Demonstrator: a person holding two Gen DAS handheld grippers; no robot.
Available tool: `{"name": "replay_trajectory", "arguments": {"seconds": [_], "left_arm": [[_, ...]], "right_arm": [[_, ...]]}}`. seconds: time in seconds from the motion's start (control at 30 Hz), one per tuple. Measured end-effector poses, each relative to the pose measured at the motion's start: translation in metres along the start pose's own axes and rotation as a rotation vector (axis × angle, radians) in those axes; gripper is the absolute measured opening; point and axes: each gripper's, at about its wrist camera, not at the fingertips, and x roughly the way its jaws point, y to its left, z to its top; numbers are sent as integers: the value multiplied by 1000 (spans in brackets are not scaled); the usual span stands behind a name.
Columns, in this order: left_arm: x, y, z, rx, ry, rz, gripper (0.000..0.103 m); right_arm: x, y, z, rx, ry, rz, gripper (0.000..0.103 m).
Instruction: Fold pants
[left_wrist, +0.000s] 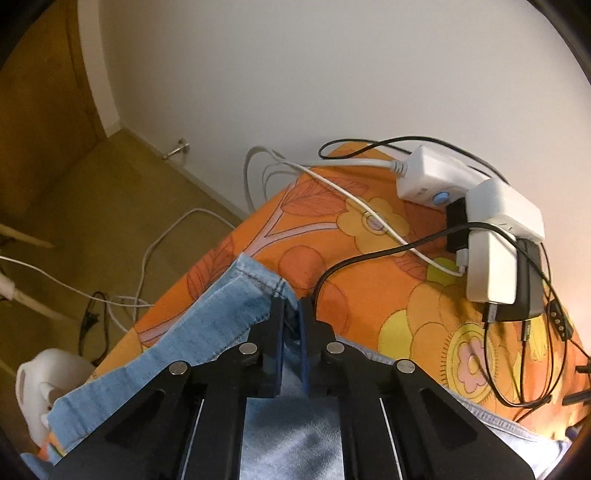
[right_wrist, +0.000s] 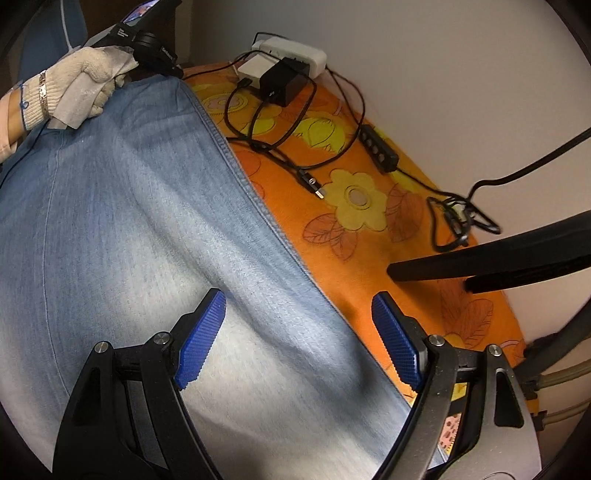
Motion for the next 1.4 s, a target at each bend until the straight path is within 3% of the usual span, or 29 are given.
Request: {"name": "replay_trajectory", "arguments": {"seconds": [0.23, 0.3, 0.4, 0.43, 0.47, 0.57, 0.97, 1.13, 1.23, 1.4], "left_arm": [[-23, 8, -2, -7, -36, -96, 5], [-30, 10, -3, -4, -49, -111, 5], [-42, 15, -3, -22, -63, -150, 4], [-44, 16, -3, -12, -68, -156, 4], [-48, 18, -3, -10, -76, -155, 4], [-60, 23, -6, -10, -85, -183, 4], [-168, 67, -37, 6, -176, -287, 4], [-208, 96, -70, 2, -196, -315, 4], [-226, 118, -96, -12, -191, -331, 4], [-243, 157, -148, -23, -176, -321, 4]], "right_arm": [[6, -6, -1, 47, 13, 47, 84], [4, -5, -3, 60, 15, 78, 75], [0, 1, -3, 54, 15, 102, 47], [-2, 3, -3, 45, 15, 96, 26], [-4, 5, -3, 39, 16, 90, 14], [-15, 11, -4, 33, -2, 80, 6], [-124, 50, -19, 37, -137, -9, 3], [-179, 100, -38, -11, -170, -36, 3], [-198, 137, -54, -65, -168, -64, 3], [-216, 200, -89, -129, -132, -36, 3]]}}
